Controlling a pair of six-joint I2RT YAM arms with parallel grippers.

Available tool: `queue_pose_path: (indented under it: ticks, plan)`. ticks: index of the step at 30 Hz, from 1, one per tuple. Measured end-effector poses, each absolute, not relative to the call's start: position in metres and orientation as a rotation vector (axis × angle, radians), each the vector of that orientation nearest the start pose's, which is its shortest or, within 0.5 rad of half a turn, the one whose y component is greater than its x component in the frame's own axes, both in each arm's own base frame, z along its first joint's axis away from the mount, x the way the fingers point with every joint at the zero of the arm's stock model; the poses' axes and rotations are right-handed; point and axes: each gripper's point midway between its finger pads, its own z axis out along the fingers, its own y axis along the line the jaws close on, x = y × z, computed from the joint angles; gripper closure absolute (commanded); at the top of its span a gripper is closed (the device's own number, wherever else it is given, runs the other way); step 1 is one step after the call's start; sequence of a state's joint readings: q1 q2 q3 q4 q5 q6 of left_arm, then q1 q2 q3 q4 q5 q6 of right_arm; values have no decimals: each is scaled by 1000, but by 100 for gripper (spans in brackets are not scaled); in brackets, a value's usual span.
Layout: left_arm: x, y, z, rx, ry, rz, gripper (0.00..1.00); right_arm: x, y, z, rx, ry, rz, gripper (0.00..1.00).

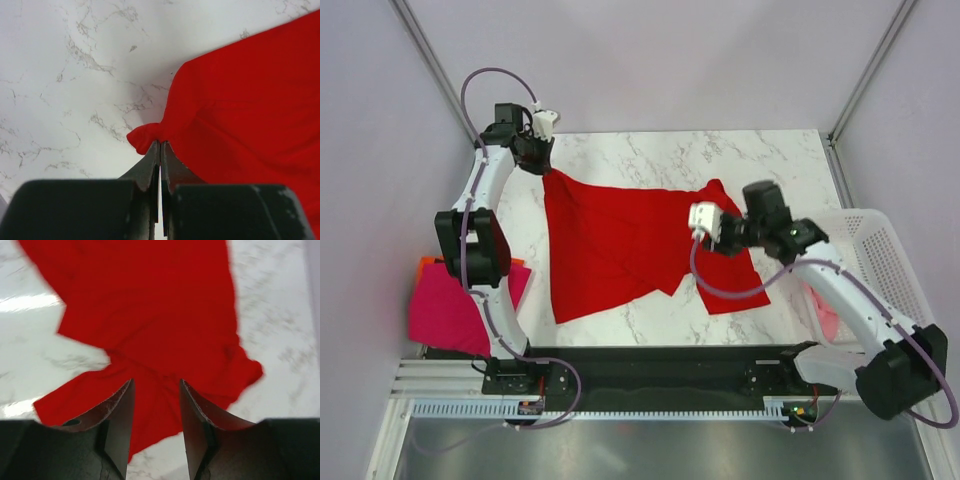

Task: Fold and stack the t-shirts
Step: Flatten the tshirt out

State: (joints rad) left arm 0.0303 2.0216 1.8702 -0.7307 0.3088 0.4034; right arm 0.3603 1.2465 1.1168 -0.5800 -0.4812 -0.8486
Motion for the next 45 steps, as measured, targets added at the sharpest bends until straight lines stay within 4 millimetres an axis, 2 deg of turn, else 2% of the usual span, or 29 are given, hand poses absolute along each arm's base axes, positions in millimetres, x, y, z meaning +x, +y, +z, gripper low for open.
queue_pose_path:
  ticks: [2,5,7,12,15,21,29,37,40,44,45]
  plan:
    - [510,-20,154,573,2353,-166,98,266,187,168,-1642,1597,334,52]
    - [502,-16,145,571,2383,-146,98,229,187,111,-1847,1574,385,53]
    - [497,-14,140,571,2400,-139,98,216,193,95,-1932,1532,405,54]
    - [491,-14,139,572,2409,-138,98,206,228,88,-2035,1368,431,57]
    - [491,-14,142,572,2403,-136,98,200,244,75,-2088,1330,462,57]
    - [491,-14,144,572,2398,-134,98,199,255,51,-2154,1343,483,57]
    - [490,-14,145,572,2398,-139,98,216,265,39,-2167,1351,452,57]
    - [489,-14,143,573,2403,-140,98,221,266,20,-2205,1379,449,58]
    - [488,-14,142,572,2405,-140,98,225,269,19,-2209,1374,439,68]
    - [486,-13,139,571,2415,-136,98,233,274,18,-2206,1384,427,100]
    - [485,-13,138,569,2418,-133,98,234,275,18,-2204,1390,426,100]
